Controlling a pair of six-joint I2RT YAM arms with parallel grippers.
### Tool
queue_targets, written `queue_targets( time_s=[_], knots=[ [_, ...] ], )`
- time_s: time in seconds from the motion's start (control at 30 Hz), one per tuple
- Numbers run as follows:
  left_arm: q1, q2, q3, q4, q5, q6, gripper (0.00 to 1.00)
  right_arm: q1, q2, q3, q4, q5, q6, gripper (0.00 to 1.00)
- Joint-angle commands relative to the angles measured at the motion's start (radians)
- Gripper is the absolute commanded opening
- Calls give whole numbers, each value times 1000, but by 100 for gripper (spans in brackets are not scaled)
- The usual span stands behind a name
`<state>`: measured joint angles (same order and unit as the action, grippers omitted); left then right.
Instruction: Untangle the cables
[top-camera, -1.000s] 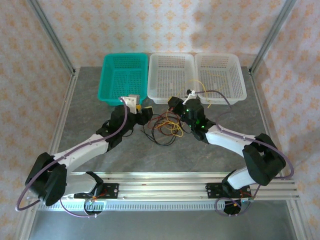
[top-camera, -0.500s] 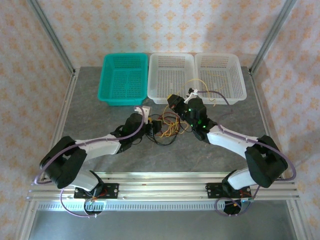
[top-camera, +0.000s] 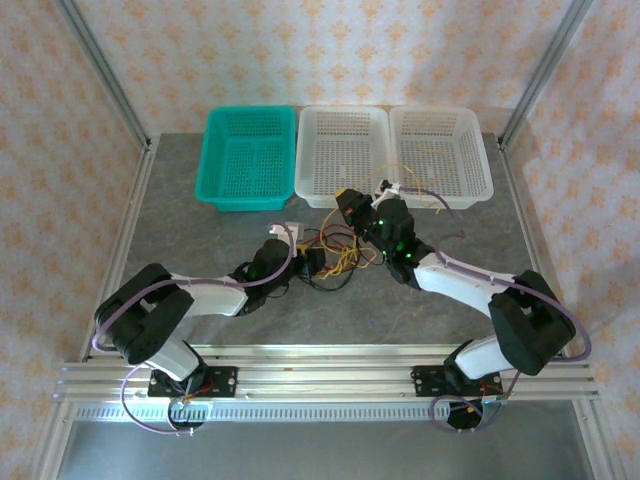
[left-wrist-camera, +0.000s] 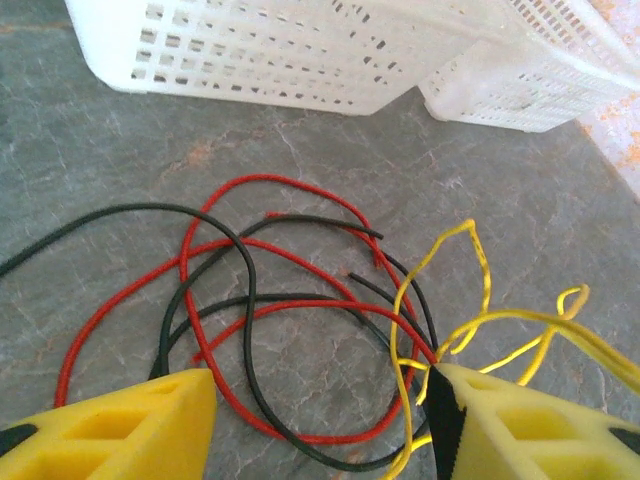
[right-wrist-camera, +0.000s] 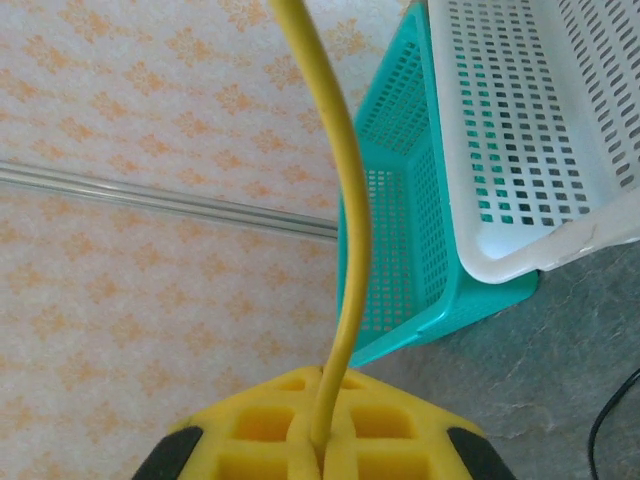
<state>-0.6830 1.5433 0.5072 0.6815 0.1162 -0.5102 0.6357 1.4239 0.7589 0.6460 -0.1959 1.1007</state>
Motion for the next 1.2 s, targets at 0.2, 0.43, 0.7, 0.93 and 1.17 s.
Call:
queue_targets(
  time_s=[0.2, 0.43, 0.7, 0.93, 1.17],
  knots=[
    [-26, 40, -2, 120, -17, -48, 61, -7, -60, 25, 60, -14, 93, 0],
    [-41, 65, 55, 95, -21, -26, 62, -23, -60, 10, 142, -39, 191, 0],
    [-52, 65, 55, 102, -47, -33, 62, -78, -92, 74, 80, -37, 123, 0],
    [-52, -41, 103, -36, -147, 28, 66, -113, -152, 178, -225, 40, -184, 0],
    [-52, -80, 243, -178, -186, 120, 70, -193, -90, 444, -686, 115, -680, 0]
  ],
)
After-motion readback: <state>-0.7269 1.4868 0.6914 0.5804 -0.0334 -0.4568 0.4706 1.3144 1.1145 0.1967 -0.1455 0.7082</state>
